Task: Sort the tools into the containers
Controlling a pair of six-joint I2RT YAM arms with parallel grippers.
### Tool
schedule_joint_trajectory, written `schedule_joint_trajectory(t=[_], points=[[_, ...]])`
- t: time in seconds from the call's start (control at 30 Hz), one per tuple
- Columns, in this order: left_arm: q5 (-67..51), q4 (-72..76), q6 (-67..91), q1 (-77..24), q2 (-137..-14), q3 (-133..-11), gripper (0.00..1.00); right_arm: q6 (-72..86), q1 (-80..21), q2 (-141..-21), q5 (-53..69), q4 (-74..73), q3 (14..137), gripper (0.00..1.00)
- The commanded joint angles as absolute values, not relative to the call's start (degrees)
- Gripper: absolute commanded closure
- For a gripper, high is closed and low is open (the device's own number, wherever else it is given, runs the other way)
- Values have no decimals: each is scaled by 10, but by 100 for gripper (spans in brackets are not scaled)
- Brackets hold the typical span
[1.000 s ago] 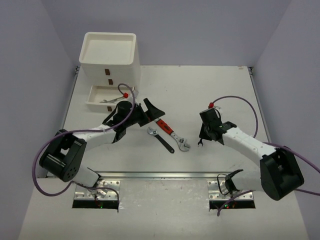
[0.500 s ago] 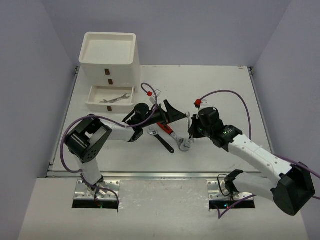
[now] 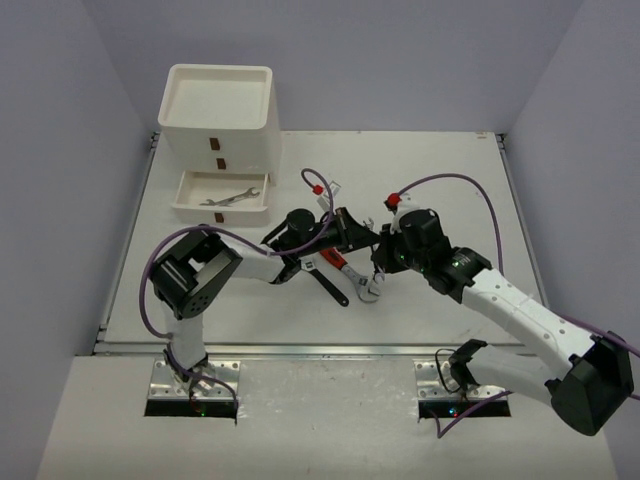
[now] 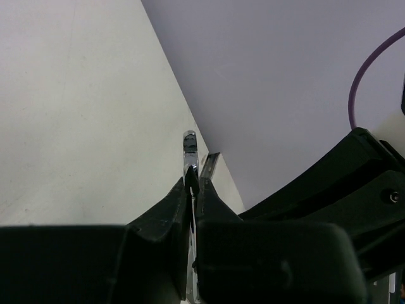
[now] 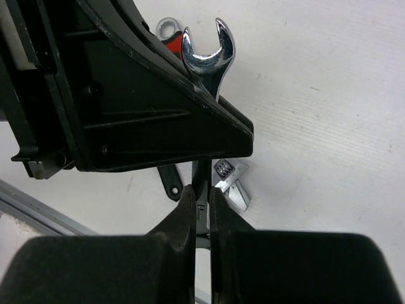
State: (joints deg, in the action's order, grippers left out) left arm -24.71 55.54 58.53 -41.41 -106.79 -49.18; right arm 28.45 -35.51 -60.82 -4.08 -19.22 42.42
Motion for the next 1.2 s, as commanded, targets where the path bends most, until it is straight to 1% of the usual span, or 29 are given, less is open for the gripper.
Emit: schedule_joint_trajectory(t=[0.0, 0.07, 0.13, 0.23, 0.33, 0.4, 0.47, 0.53, 0.67, 0.7, 0.73, 0.8, 0.83, 0.93, 1.07, 1.17], points=[[-221, 529, 564, -406, -1032, -511, 100, 281, -359, -589, -81, -180, 454, 71], [-189, 473, 560, -380, -1004, -508, 100, 294, -359, -575, -118, -210, 453, 2], [-154, 404, 570, -324, -972, -505, 100, 301, -358, -563, -168, -252, 459, 1], [-95, 323, 585, -236, -927, -498, 100, 299, -356, -555, -198, -289, 464, 1], [-1, 258, 625, -121, -872, -474, 100, 297, -352, -558, -203, -307, 460, 1], [32, 229, 667, -76, -861, -467, 100, 300, -351, -560, -202, -308, 455, 1], [54, 240, 711, -19, -858, -457, 100, 304, -351, -561, -191, -308, 448, 1], [53, 227, 727, 26, -884, -489, 100, 307, -352, -564, -179, -307, 443, 1], [49, 166, 724, 59, -947, -564, 100, 307, -352, -565, -169, -298, 432, 1], [50, 162, 723, 63, -957, -573, 95, 306, -352, -564, -169, -297, 430, 1], [53, 155, 720, 65, -963, -580, 76, 305, -352, -565, -169, -297, 430, 1], [58, 137, 718, 67, -968, -588, 46, 303, -351, -567, -169, -297, 430, 1], [57, 132, 718, 68, -969, -589, 27, 301, -352, -568, -170, -297, 431, 1], [42, 130, 721, 69, -957, -581, 13, 298, -352, -570, -172, -296, 431, 1], [37, 121, 704, 69, -904, -579, 10, 295, -352, -574, -171, -297, 431, 1], [88, 98, 676, 69, -832, -551, 9, 295, -351, -574, -171, -295, 427, 1]])
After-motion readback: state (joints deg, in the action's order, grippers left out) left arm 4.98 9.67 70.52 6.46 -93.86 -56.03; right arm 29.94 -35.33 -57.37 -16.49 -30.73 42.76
